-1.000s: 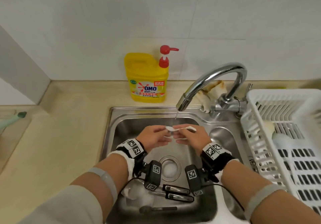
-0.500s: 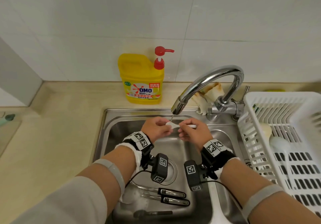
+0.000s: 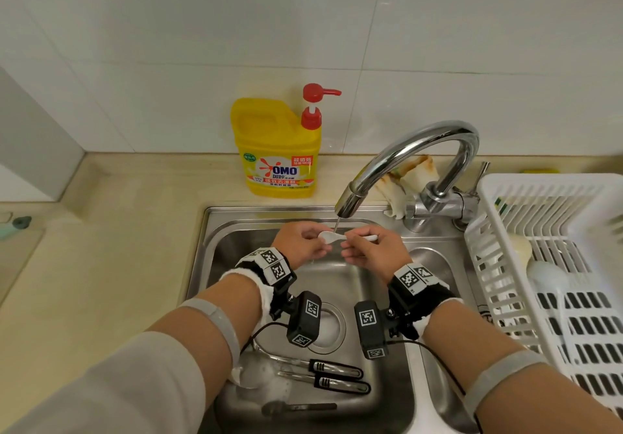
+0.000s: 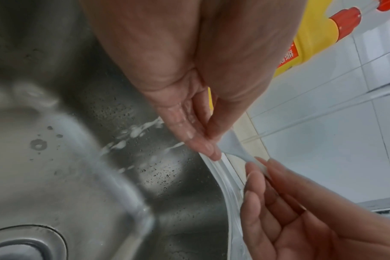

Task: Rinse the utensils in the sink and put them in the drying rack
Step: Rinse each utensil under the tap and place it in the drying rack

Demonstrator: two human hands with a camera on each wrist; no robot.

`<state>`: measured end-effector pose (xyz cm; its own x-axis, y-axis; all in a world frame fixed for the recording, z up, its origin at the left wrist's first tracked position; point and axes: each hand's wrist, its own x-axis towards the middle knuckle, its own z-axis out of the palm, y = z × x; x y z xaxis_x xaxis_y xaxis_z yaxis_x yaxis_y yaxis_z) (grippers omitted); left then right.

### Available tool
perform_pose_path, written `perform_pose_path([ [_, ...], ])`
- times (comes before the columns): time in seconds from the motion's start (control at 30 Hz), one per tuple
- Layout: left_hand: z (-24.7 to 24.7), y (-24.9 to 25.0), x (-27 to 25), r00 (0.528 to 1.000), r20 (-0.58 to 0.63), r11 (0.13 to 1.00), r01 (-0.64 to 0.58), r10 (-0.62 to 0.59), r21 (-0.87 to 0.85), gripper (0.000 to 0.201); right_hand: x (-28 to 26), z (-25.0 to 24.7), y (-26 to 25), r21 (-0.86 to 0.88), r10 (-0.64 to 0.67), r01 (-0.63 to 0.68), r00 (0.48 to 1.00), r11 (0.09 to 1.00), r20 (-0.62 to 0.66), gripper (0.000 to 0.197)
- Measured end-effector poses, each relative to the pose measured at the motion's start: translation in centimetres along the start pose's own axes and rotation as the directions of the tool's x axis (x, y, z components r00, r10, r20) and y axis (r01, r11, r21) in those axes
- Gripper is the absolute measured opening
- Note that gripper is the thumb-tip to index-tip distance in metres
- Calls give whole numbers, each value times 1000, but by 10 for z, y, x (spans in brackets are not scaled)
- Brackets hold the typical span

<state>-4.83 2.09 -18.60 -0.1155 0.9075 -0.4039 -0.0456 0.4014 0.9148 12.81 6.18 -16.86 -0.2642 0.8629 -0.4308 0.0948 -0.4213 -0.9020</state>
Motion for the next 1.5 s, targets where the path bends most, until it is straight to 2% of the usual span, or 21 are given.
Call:
perform_pose_path([
  [0.17,-3,-1,-4,999,-9,999,-35,35,-7,13,1,5,-1,-9,28,-28,1000,1000,6,5],
  [0.27,-6,-1,-2,999,-45,1000,-2,1,-20,14,4,5,-1,-17,27,-27,1000,999,-7,5],
  [0.37,-12,-3,-1,997,-74,999,34,-35,-18,19,4,7,-1,48,24,-23,999,999,-24,7],
  [0.6,-28,-2,-6,995,-87,997,47,-53,-67,23,2,23,-3,156,56,-67,996,985,76,14],
  [0.73,-38,-4,-9,990,-114,992,73,-84,-101,25,3,33,-1,87,51,-57,996,995,71,6],
  [0.83,-44,-9,-12,986,-149,992,56,-73,-117,18,5,37,0,61,54,-57,997,997,50,3],
  [1.0,-46,-13,-10,970,-230,991,47,-75,-123,18,3,36,-1,148,74,-88,993,985,95,18],
  [1.1,-42,-8,-7,976,-204,987,46,-77,-153,19,0,33,-3,200,86,-100,993,975,79,21],
  [1.33,-10,8,-5,996,-60,979,55,-68,-195,18,-1,27,-11,171,57,-53,998,984,-20,5],
  [1.5,9,12,0,997,-39,970,60,-71,-235,7,-2,11,-16,169,30,-15,996,986,-85,20],
])
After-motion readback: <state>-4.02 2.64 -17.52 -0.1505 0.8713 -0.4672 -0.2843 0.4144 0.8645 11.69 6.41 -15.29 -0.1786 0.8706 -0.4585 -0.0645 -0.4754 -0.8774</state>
